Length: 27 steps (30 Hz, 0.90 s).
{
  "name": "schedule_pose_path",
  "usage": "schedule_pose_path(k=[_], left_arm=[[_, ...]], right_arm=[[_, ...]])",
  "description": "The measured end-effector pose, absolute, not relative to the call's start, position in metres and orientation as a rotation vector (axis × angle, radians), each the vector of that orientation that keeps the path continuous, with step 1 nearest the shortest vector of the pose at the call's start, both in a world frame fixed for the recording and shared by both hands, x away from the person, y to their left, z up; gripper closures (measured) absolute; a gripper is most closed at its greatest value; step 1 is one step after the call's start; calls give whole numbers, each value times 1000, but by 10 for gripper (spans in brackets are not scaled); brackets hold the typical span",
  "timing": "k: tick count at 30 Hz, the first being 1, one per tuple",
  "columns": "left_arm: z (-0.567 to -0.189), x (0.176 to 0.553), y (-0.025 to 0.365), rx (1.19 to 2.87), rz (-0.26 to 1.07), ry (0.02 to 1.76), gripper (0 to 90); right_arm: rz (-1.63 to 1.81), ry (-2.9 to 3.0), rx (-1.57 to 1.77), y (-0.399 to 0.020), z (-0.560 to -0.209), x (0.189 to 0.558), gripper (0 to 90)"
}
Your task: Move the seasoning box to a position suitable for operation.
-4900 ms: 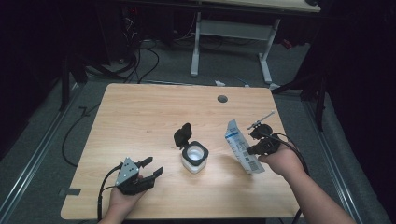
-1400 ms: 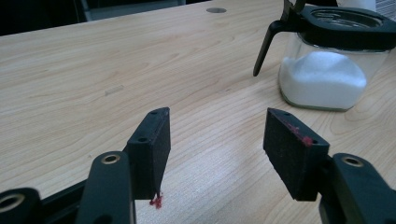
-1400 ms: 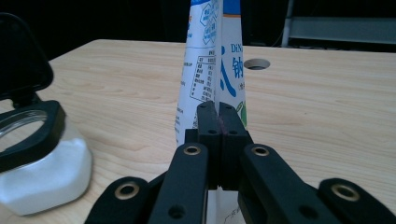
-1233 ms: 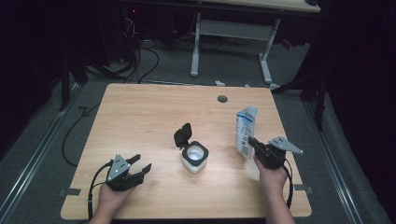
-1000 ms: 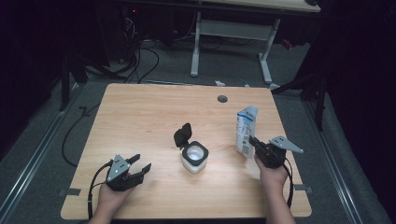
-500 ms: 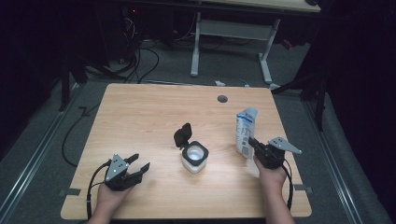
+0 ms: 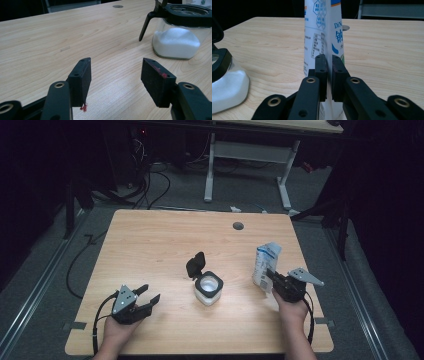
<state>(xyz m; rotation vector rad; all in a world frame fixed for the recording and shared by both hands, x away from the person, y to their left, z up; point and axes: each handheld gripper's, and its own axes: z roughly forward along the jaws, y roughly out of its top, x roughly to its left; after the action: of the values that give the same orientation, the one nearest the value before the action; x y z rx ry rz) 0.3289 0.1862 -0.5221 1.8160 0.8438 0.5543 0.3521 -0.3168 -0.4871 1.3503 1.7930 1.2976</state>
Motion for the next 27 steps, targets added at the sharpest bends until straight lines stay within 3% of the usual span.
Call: schedule_pose_path(k=[27], left_arm=[[-522,329,186,1815,554,847,419]], right_arm=[[1250,1814,1373,-315,-488,341,577]])
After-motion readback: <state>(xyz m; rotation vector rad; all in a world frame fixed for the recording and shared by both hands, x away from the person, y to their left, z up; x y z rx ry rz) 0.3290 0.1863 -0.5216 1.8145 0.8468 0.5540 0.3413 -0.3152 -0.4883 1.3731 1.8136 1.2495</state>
